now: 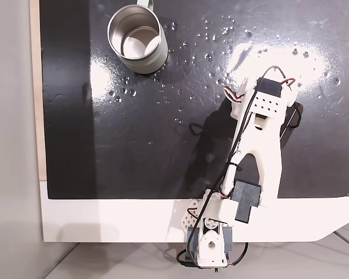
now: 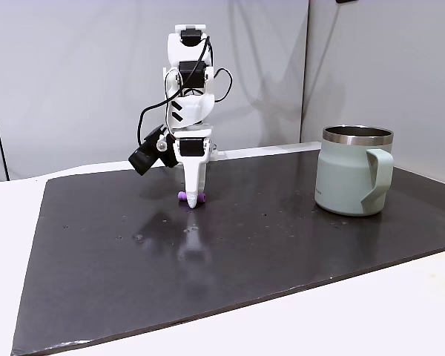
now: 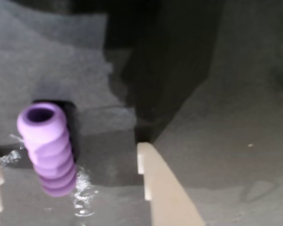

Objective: Grasp a pengrip and put it in the cup.

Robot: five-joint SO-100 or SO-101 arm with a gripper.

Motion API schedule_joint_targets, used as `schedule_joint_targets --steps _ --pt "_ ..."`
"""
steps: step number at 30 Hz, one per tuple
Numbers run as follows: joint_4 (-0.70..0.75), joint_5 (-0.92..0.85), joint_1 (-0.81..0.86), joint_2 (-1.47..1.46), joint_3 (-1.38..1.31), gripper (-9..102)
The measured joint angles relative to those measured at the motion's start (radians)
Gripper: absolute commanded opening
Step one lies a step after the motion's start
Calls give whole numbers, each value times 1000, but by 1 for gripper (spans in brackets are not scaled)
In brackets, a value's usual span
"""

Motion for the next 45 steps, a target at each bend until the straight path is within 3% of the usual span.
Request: schedule_joint_targets --steps 8,21,35,45 --pt "-34 0 31 -21 -12 11" --pt "-43 6 77 -11 -25 1" --pt "-34 -8 81 31 -5 0" --pt "186 23 3 175 -221 0"
